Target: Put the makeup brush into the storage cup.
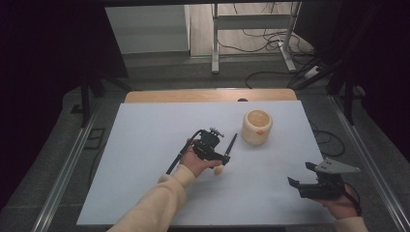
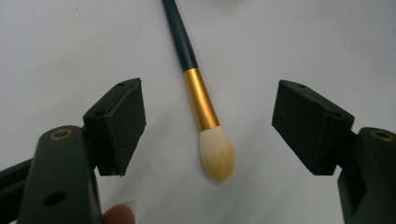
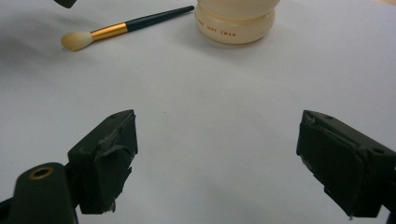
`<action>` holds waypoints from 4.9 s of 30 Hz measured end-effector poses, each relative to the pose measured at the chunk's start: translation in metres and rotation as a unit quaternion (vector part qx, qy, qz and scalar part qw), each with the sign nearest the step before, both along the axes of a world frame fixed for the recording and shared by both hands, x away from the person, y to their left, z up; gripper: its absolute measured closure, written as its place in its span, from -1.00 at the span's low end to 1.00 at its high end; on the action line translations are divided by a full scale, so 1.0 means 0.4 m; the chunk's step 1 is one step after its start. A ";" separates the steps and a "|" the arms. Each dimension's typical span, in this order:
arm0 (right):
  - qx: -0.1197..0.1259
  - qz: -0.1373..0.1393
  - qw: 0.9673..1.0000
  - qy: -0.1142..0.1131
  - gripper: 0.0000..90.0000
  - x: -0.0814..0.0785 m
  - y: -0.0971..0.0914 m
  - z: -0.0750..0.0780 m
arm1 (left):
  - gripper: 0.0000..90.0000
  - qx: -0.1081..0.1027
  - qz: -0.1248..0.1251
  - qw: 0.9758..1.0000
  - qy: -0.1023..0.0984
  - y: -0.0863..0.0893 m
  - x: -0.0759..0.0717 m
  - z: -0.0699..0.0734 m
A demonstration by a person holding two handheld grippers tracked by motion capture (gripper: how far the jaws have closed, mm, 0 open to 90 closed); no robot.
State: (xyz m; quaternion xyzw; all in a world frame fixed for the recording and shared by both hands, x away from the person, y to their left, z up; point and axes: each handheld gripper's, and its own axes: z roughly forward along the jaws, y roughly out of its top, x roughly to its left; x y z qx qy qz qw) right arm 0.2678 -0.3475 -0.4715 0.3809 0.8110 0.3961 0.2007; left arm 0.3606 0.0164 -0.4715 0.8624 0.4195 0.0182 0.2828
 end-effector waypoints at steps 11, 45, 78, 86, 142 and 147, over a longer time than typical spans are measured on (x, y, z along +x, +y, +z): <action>-0.001 0.000 1.000 0.000 -0.71 0.001 0.000 -0.001 | -0.41 0.005 -0.002 1.000 0.001 -0.021 0.010 -0.003; -0.006 0.000 1.000 0.003 -0.71 0.003 0.000 -0.005 | -0.33 0.034 0.028 0.999 0.026 -0.066 0.078 -0.061; -0.008 -0.002 1.000 0.003 -0.71 0.005 -0.001 -0.005 | 0.60 0.114 0.016 0.993 0.019 -0.129 0.072 -0.076; -0.008 -0.005 1.000 0.003 -0.71 0.003 -0.005 -0.004 | 0.73 0.095 0.027 0.994 0.040 -0.124 0.082 -0.076; -0.010 -0.007 1.000 -0.002 -0.71 0.004 -0.001 0.001 | 0.75 0.028 0.002 1.000 0.003 0.066 0.043 0.092; -0.011 -0.007 1.000 -0.006 -0.71 0.004 0.000 0.002 | 0.75 0.025 -0.004 1.000 0.002 0.075 0.037 0.099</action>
